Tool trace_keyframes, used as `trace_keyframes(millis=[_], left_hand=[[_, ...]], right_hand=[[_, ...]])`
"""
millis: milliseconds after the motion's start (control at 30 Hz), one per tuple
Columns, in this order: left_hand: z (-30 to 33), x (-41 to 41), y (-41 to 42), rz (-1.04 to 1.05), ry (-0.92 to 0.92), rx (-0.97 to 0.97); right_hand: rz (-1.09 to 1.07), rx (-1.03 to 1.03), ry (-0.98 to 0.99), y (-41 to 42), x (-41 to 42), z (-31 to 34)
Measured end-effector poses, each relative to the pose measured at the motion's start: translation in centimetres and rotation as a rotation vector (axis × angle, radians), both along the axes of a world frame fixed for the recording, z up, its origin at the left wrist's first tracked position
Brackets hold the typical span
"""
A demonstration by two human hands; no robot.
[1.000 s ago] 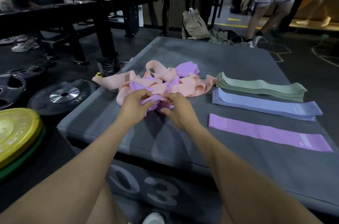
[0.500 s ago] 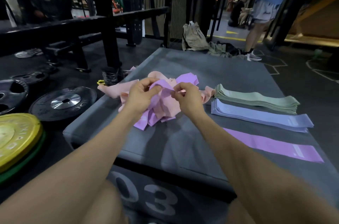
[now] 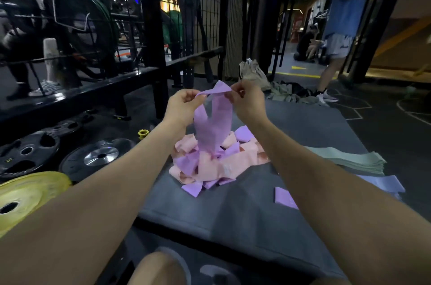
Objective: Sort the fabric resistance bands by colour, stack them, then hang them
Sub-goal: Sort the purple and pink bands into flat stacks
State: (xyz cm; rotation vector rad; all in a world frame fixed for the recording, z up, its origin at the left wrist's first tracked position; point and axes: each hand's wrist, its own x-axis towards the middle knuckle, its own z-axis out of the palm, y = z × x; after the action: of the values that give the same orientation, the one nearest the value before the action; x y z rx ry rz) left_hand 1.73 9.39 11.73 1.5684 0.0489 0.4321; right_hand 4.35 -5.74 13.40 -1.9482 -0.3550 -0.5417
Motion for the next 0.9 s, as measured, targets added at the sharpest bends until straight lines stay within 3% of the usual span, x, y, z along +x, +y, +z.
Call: trace_keyframes(millis=[367, 600, 767, 900], left_hand=[[2.6, -1.8, -2.0, -0.187, 0.027, -0.051], [1.0, -2.3, -2.1, -0.165, 0.091, 0.108], [0.8, -3.3, -2.4, -0.231, 0.117, 0.232], [0.2, -4.2, -1.8, -0.256, 0.139, 0.377]], right_hand=[[-0.002, -0.091, -0.057, -2.6, -1.0, 2.3], [0.212, -0.134, 0.098, -5.2, -2.4, 0.0], [0.174, -0.272, 0.132, -6.1, -3.9, -0.2], [0.001, -0.431, 0.065, -6.7, -4.3, -1.2]])
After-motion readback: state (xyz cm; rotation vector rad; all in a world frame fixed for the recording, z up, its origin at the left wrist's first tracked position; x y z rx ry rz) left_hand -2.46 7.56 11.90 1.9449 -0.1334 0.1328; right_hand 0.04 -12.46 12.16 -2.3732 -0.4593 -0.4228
